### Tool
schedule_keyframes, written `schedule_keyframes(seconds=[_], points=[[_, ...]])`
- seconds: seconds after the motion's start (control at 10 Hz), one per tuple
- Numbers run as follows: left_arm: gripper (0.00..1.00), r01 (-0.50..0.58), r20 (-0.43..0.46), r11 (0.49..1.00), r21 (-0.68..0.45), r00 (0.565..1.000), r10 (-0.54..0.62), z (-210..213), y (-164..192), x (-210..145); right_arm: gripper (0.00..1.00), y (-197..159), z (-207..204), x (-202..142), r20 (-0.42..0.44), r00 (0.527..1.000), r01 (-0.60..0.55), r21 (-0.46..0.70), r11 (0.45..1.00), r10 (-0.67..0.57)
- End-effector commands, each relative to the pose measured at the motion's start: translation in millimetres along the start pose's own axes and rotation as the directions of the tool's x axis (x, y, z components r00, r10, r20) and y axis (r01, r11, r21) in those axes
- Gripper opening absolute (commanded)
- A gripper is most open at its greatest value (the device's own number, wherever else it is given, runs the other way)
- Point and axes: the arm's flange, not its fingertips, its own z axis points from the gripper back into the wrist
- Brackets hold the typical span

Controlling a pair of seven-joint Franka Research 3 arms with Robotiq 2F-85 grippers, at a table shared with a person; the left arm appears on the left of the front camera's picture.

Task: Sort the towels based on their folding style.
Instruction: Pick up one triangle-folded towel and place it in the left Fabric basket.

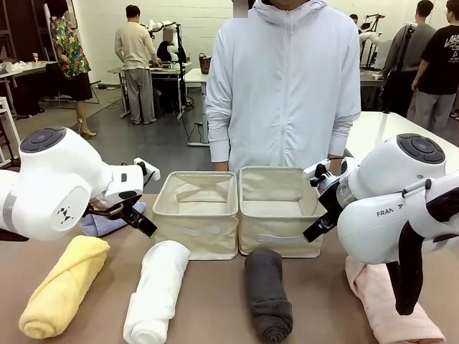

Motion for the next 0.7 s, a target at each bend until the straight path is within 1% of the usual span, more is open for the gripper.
schedule_keyframes(seconds=[0.0,0.1,0.2,0.3,0.4,0.6], points=[[1.0,0.069,0.144,0.995,-0.075,0.988,-0.057,98.1,-10.3,0.2,1.0,14.1,81.6,-13.9,0.077,0.997,-0.02,-0.027,0.999,0.023],[1.0,0.11,0.127,0.988,-0.105,0.987,-0.096,130.0,8.8,3.3,1.0,14.7,119.1,-12.6,0.052,0.997,-0.057,-0.104,0.993,0.063],[1.0,0.15,0.136,0.987,-0.057,0.981,-0.141,164.6,25.9,5.0,1.0,13.8,161.3,-13.6,0.039,0.994,-0.088,-0.183,0.979,0.097],[1.0,0.186,0.13,0.982,-0.022,0.975,-0.182,197.2,36.8,12.4,1.0,9.5,193.7,-10.6,0.021,0.997,-0.07,-0.226,0.972,0.077],[1.0,0.225,0.114,0.974,-0.003,0.968,-0.223,228.1,41.9,20.0,1.0,8.4,219.2,-6.2,-0.008,0.998,-0.061,-0.239,0.969,0.061],[1.0,0.257,0.08,0.965,0.048,0.962,-0.26,268.3,51.7,25.0,1.0,14.0,252.6,-0.9,-0.024,0.998,-0.058,-0.235,0.97,0.054]])
